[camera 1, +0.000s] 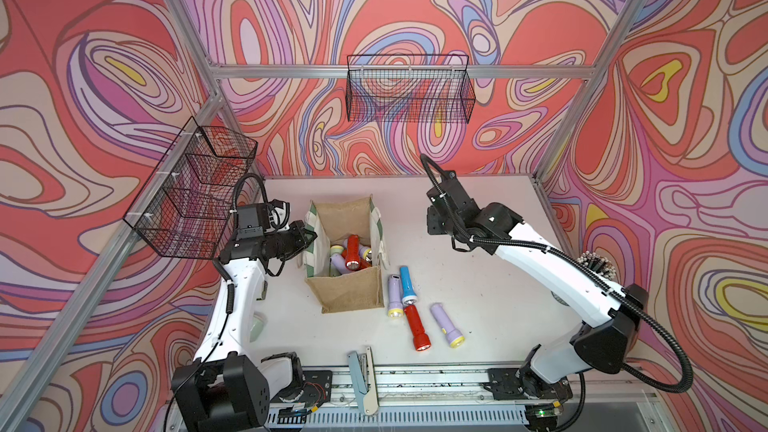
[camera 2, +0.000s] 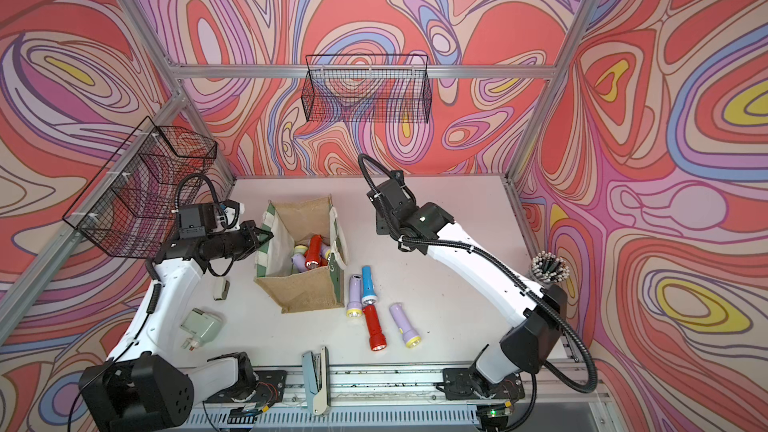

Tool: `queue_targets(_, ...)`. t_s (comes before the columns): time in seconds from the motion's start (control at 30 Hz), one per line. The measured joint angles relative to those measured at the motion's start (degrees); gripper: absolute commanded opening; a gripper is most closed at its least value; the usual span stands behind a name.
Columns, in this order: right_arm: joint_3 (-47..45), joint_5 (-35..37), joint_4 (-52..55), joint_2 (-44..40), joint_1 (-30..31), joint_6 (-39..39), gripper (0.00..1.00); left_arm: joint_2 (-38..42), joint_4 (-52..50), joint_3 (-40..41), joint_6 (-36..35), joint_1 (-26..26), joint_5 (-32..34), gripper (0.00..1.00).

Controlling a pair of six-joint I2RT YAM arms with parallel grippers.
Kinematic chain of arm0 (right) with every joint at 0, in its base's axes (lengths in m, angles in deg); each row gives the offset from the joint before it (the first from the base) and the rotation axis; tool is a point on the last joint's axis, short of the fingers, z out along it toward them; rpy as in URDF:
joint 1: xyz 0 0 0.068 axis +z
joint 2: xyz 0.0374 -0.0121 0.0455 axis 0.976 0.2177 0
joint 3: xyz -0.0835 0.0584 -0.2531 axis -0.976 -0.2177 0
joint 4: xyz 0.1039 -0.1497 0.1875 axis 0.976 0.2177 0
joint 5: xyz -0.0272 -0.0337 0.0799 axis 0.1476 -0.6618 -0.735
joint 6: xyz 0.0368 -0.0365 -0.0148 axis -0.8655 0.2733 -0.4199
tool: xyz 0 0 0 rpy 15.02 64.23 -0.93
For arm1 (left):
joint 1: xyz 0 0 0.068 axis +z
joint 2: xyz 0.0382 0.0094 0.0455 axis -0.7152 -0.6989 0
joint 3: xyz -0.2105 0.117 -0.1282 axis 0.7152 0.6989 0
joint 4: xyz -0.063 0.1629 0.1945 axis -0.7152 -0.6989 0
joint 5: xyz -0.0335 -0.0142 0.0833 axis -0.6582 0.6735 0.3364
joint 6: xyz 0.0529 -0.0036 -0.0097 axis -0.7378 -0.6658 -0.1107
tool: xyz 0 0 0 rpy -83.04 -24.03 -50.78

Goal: Put the flashlights into the tote bags
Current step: Pick up the flashlight from the center of the board, then place the flashlight in the canvas bag.

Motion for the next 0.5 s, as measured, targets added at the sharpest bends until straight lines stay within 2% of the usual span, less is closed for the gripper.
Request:
queue_targets(0.23,1.8,-7.0,-9.8,0.3,2.6,3.7,0.13,0.0,0.0,0.0,0.0,0.0,-0.1,0.0)
queue_targets(0.5,4.7,-22.8,-23.3,8.5,7.1,3.4,0.14,0.0,0.4,0.3,0.4,0.0,-1.1,0.0)
